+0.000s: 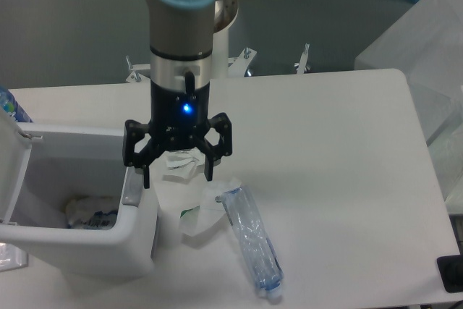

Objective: Open the trash can
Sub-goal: 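Hold the gripper on the button while the lid swings open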

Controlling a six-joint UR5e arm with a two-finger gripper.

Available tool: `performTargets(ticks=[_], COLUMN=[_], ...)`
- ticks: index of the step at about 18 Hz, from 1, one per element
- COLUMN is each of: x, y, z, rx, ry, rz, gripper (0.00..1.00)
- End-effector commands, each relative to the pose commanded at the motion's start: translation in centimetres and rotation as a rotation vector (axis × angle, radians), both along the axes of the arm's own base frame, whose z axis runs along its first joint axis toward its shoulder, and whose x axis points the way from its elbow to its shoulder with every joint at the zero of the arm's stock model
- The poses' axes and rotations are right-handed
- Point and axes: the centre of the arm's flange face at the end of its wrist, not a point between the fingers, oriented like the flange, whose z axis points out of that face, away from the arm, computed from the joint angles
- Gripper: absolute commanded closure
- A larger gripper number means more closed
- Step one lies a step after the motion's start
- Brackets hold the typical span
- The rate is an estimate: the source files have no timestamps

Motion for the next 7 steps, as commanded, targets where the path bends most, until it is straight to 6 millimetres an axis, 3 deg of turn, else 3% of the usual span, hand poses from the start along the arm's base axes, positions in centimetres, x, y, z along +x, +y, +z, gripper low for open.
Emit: performTargets(ticks=[7], x=[-2.4], y=[-1.6], z=[-1.2], rx=[-0.146], ry=[0.174], rz=[-0.113], gripper=[0.0])
